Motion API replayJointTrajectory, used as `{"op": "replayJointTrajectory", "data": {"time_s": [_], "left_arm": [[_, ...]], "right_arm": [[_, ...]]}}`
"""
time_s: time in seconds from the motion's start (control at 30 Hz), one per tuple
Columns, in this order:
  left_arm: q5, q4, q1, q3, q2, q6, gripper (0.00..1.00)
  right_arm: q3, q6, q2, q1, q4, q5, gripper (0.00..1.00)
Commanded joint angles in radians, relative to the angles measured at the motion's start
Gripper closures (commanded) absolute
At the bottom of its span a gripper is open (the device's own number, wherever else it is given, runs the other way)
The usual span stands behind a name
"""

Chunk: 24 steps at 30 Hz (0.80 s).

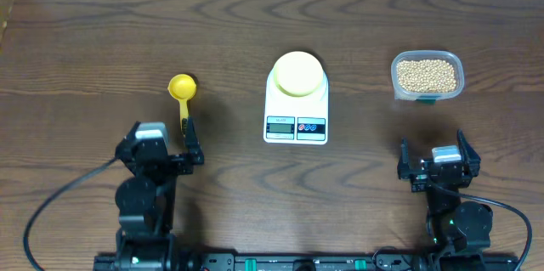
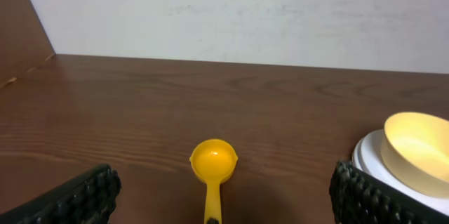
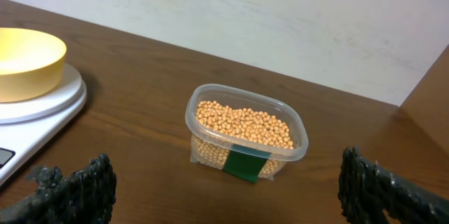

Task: Scoop item into bowl and weigh 50g on scale
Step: 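Move the left gripper forward to the yellow scoop's bowl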

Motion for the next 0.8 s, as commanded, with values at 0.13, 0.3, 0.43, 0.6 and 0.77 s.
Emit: {"op": "replayJointTrajectory", "data": {"time_s": [0.13,0.3,0.43,0.6,0.77], "left_arm": [[0.016,-0.106,0.005,0.253,0.250,-0.034,0.03],[0.056,-0.282,0.005,0.461,0.413,-0.035,0.02],[0.079,-0.518,0.005,0.701,0.581,-0.087,0.02],[0.080,-0.761,0.005,0.957,0.772,-0.084,0.02],[0.082,-0.879,0.005,1.109,0.941,-0.067,0.03]], "right_arm": [[-0.007,0.013,-0.006,0.002,0.000,-0.006,0.01],[-0.007,0.013,-0.006,0.002,0.000,-0.006,0.01],[-0.007,0.013,-0.006,0.002,0.000,-0.006,0.01],[-0.007,0.013,-0.006,0.002,0.000,-0.006,0.01],[-0.007,0.013,-0.006,0.002,0.000,-0.006,0.01]]}}
